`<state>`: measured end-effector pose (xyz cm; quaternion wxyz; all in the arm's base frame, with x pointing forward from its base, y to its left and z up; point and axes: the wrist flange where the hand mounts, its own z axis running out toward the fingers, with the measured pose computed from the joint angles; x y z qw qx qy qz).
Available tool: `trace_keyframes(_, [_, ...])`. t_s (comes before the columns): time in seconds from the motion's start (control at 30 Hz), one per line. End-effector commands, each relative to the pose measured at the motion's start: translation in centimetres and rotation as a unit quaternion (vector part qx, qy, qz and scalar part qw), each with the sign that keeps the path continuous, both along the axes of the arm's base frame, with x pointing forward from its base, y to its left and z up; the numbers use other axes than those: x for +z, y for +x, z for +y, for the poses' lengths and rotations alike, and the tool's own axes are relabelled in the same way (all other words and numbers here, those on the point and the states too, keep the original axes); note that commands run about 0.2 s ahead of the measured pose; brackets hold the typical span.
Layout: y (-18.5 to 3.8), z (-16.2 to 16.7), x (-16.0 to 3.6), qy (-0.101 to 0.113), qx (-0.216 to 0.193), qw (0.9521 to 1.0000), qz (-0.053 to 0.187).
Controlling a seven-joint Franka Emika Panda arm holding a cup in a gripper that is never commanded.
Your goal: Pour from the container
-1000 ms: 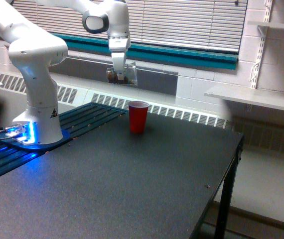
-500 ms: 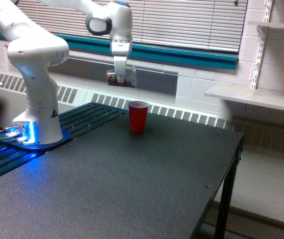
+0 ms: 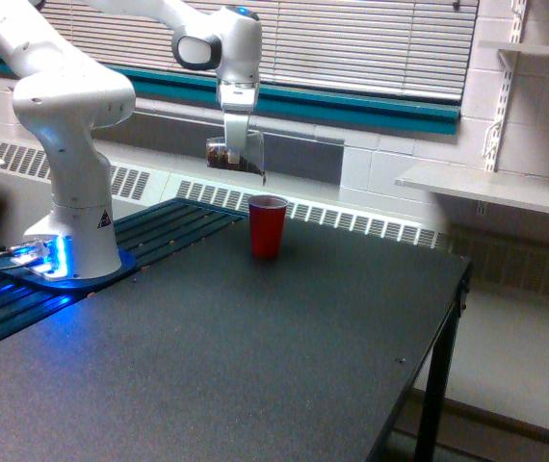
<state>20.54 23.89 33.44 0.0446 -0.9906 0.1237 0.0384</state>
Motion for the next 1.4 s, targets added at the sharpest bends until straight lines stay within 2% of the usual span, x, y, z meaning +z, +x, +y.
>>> trace_keyframes(0.03, [0.2, 0.4, 0.3, 0.005, 0.027, 0.9996, 0.007])
trace_keyframes(0.4, [0.0, 0.6, 0.2, 0.003, 0.038, 0.9991, 0.018])
trace_keyframes(0.9, [-0.7, 0.6, 0.0, 0.001, 0.048, 0.9978, 0.045])
trace_keyframes(1.4, [0.2, 0.2, -0.2, -0.003, 0.049, 0.9977, 0.046])
